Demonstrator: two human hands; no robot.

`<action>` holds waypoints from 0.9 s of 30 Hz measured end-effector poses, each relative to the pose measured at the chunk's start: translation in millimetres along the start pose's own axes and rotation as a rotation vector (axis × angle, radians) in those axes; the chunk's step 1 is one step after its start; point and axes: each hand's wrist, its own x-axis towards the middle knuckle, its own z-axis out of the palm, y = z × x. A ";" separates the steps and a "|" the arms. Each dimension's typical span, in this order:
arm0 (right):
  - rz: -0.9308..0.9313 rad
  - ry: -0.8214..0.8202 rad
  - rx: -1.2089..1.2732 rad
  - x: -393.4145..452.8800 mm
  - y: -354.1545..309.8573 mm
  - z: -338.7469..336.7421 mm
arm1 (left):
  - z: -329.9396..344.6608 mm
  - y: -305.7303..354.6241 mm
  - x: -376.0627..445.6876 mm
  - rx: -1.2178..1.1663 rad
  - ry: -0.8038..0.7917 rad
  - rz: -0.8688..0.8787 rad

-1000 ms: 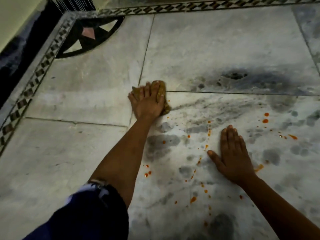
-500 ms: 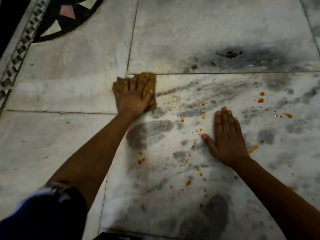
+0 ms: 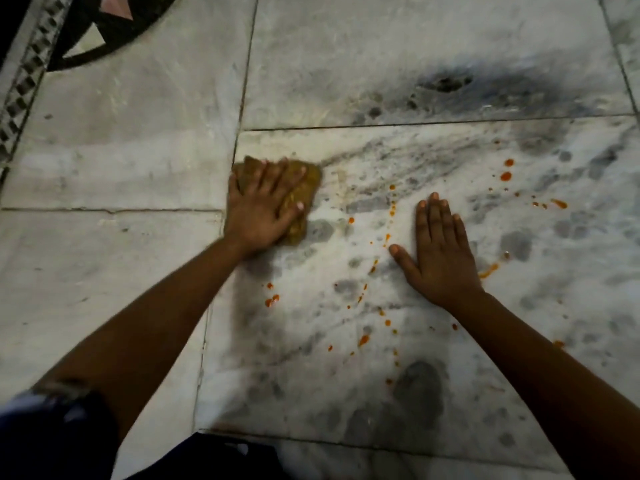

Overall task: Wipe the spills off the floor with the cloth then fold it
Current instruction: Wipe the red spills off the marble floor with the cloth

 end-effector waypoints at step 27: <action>-0.010 -0.012 -0.014 -0.3 2.5 0.1 | -6.3 80.3 32.2 0.000 -0.053 0.093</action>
